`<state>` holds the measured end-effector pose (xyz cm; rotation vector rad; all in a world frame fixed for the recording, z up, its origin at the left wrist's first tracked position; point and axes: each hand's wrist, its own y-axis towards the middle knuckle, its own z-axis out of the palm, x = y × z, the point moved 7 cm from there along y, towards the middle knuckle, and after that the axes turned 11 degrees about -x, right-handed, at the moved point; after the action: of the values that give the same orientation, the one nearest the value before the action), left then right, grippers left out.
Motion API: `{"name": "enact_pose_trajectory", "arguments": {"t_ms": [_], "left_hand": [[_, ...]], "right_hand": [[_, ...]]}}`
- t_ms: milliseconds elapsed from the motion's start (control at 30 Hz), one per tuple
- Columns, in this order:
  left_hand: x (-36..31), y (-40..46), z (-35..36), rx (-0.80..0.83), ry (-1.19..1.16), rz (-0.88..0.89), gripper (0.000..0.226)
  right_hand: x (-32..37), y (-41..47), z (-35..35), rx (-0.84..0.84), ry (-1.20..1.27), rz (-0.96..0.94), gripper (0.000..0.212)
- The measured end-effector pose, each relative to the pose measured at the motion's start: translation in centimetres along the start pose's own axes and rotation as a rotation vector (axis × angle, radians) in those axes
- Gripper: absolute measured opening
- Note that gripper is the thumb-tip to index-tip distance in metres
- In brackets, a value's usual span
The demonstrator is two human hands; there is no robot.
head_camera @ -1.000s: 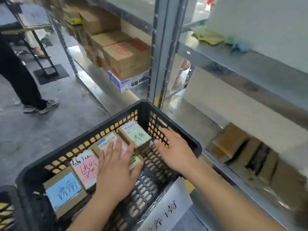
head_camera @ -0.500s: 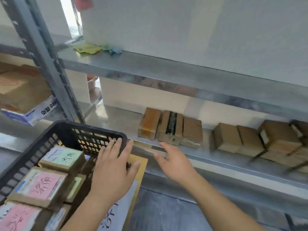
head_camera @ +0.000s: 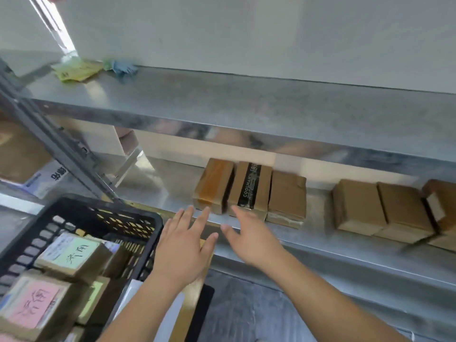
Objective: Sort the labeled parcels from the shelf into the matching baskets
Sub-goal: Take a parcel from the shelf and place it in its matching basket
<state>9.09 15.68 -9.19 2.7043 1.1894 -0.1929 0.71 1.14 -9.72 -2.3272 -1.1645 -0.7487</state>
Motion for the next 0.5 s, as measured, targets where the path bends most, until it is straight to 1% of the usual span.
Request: {"name": "enact_pose_trajectory", "arguments": {"t_ms": [100, 300, 400, 500], "left_hand": [[0.7, 1.8, 0.4, 0.011, 0.010, -0.043, 0.077], [3.2, 5.8, 0.6, -0.007, 0.061, -0.067, 0.072], [4.6, 8.7, 1.9, 0.010, 0.085, -0.043, 0.069], [5.6, 11.6, 3.7, 0.056, 0.091, -0.021, 0.073]], "right_hand": [[0.8, 3.5, 0.6, -0.003, 0.038, -0.013, 0.070], [3.3, 9.5, 2.6, 0.013, 0.053, 0.002, 0.075], [3.1, 11.7, 4.1, 0.035, 0.009, 0.070, 0.075], [2.7, 13.0, 5.0, -0.008, -0.044, 0.113, 0.070]]}}
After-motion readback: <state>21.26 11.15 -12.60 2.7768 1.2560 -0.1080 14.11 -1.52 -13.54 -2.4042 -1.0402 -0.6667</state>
